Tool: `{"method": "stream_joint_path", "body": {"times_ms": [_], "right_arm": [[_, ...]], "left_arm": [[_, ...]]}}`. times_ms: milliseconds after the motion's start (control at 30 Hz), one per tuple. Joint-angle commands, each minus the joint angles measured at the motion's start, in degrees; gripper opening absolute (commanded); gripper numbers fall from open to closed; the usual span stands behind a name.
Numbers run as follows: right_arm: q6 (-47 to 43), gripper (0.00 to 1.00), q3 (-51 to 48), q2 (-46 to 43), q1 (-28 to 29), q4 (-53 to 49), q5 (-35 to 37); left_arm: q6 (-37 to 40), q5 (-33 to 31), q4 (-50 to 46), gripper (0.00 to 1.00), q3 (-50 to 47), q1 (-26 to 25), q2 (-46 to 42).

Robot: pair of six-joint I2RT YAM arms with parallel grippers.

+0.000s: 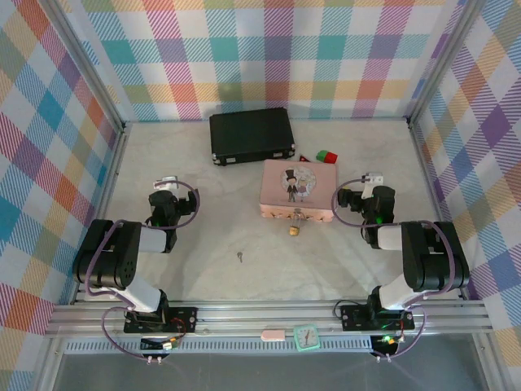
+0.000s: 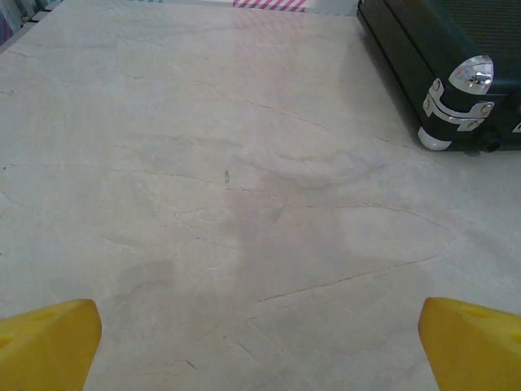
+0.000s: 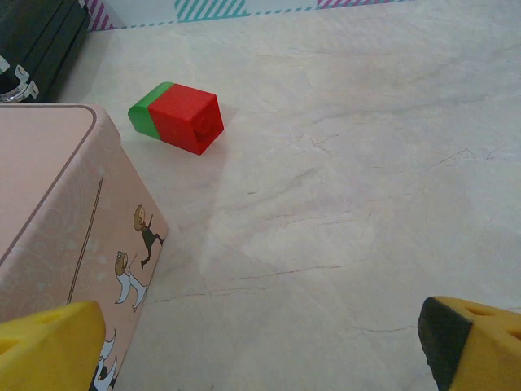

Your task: Unlock the padlock with the key

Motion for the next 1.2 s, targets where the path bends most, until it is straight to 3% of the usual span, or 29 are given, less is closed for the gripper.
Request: {"method": "stream_joint_path", "body": {"times_ms": [0, 1067, 1167], "right_arm": [[-0.87, 0.99, 0.86, 0.32, -0.1, 1.66, -1.0], [-0.88, 0.99, 0.81, 0.23, -0.07, 1.76, -1.01], [-0.35, 0.99, 2.96, -1.88, -0.1, -4.01, 0.36]], "left_arm": [[0.39, 0.88, -0.28, 1.0, 1.16, 0.19, 0.25], [0.41, 0.91, -0.3, 1.0, 1.12, 0.12, 0.25], [0.36, 0.88, -0.23, 1.0, 1.13, 0.17, 0.21]]}}
